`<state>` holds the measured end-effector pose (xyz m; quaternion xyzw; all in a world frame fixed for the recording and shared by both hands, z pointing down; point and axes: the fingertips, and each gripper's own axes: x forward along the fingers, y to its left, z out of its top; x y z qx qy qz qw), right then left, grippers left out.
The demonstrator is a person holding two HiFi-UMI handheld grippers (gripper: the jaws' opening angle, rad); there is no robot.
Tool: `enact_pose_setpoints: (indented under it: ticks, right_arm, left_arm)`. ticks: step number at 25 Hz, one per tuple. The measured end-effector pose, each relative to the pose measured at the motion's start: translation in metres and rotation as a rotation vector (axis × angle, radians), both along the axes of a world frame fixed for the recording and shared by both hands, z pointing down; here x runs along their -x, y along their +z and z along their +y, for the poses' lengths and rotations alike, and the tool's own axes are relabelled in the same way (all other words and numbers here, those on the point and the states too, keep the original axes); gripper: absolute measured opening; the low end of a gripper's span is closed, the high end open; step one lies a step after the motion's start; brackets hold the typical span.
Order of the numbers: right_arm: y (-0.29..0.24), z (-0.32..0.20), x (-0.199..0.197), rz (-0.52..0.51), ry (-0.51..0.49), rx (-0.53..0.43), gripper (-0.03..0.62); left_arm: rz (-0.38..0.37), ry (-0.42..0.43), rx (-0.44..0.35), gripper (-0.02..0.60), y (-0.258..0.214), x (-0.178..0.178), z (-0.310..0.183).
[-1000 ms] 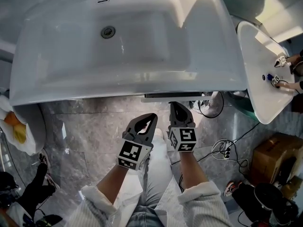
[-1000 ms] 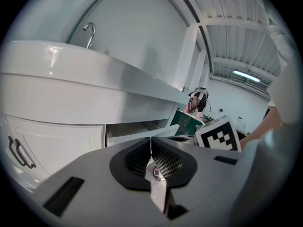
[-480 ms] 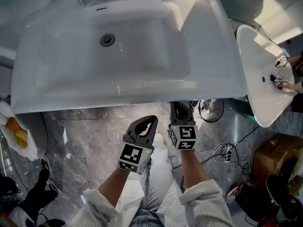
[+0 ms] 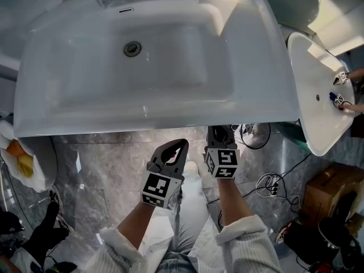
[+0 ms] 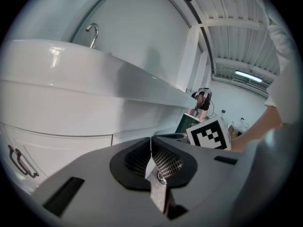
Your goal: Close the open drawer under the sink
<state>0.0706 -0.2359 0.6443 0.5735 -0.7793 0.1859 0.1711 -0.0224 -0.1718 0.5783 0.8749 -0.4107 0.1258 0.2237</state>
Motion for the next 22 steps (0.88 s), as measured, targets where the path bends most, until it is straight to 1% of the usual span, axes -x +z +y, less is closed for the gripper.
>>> enact_pose_setpoints:
  ticks: [7,11,17,22]
  right_arm:
    - [0.001,-0.001,0.000,0.021,0.009,0.012,0.009]
    - [0.000,0.001,-0.001,0.045,-0.003,0.022,0.009]
    - [0.000,0.020,-0.006,0.014,0.010,0.065,0.011]
    - [-0.012,0.040,0.006,0.012,-0.025,0.084,0.010]
  left_arm:
    - [-0.006,-0.001,-0.015,0.018,-0.002,0.006,-0.002]
    - [0.001,-0.008,-0.020,0.018,-0.008,0.005,0.002]
    - [0.017,-0.024,-0.038,0.018,-0.018,0.002,0.004]
    - [0.024,-0.039,-0.043,0.018,-0.031,0.005,0.008]
